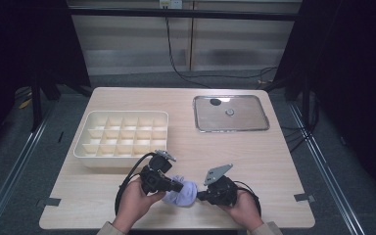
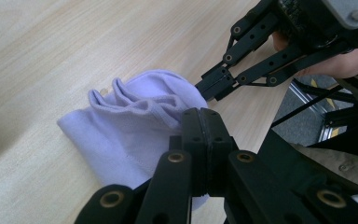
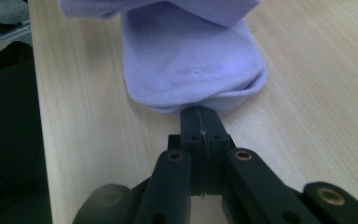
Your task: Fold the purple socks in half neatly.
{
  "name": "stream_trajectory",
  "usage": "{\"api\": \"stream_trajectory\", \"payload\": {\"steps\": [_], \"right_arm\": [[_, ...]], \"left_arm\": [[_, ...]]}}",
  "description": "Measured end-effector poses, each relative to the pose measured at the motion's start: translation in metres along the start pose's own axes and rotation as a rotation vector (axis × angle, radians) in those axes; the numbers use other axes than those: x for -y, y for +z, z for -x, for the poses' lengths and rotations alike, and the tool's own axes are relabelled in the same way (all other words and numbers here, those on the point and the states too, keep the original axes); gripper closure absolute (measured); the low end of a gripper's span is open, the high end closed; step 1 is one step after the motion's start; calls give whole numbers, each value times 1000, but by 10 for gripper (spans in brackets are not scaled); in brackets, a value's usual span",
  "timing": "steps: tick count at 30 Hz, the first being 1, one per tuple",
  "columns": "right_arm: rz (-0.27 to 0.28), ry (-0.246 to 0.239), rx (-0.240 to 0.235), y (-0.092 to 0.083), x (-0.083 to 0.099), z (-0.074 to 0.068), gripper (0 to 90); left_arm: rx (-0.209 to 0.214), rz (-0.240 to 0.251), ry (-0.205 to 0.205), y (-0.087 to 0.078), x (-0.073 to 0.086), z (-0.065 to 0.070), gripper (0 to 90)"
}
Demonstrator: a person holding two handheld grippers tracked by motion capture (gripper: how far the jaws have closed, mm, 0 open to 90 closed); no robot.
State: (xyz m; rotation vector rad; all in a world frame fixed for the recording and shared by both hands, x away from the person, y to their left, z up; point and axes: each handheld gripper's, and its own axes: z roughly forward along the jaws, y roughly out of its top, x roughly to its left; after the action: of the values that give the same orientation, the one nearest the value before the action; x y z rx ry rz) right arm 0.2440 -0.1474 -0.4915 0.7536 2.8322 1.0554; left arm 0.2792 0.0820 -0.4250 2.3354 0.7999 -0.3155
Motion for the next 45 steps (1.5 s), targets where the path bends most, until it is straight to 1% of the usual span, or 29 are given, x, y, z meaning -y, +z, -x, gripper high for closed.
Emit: {"api": "stream_trajectory", "payload": {"steps": [3,7,9,11,12,13,15,16,17,19,21,25,30,31,33,34,36,37,39,41,45], "right_arm": [[0,1,0,0,0,0,900],[1,-5,2,0,0,0,900],[1,-4,0,0,0,0,900],[2,-2,-4,0,0,0,900],[2,-2,-4,0,0,0,900],[0,-2,-4,0,0,0,900],[0,-1,-6,1,-1,0,899],[-3,3,-5,0,-1,-1,899],[0,-2,-6,1,0,0,899],[-4,3,-6,0,-1,-1,899],[-2,6,-6,0,-1,-1,899],[0,4,-4,1,-1,-1,899],[1,1,-6,1,-1,-1,899],[-1,-5,-6,1,-1,-1,899],[0,-2,-7,1,-1,-1,899],[6,-2,-10,1,-1,-1,899],[2,5,-11,1,-1,-1,899],[4,-5,-8,1,-1,-1,899],[6,-2,-12,2,-1,-1,899],[-4,6,-9,1,-2,-2,899],[-1,-4,-6,1,-1,-1,899]], "left_arm": [[-2,6,-2,0,-1,1,900],[0,-1,-6,2,-1,2,900],[5,-11,7,3,-1,1,900],[5,-12,4,4,-1,2,900],[4,-21,12,4,-1,2,900],[1,-13,3,4,-1,2,900],[3,-20,15,4,-1,1,900],[6,-15,6,5,-1,2,900],[7,-16,7,5,-1,2,900],[6,-16,5,6,-1,3,900],[9,-20,15,7,-1,3,900],[12,-28,12,11,-1,4,900],[17,-42,28,15,-1,4,900],[18,-44,27,16,-1,4,900],[22,-44,16,19,0,5,900],[17,-47,19,19,0,5,899],[24,-49,17,20,0,5,899],[24,-51,13,21,0,5,899],[24,-57,19,22,0,6,899],[26,-60,19,24,0,6,899],[27,-60,12,27,1,6,899]]}}
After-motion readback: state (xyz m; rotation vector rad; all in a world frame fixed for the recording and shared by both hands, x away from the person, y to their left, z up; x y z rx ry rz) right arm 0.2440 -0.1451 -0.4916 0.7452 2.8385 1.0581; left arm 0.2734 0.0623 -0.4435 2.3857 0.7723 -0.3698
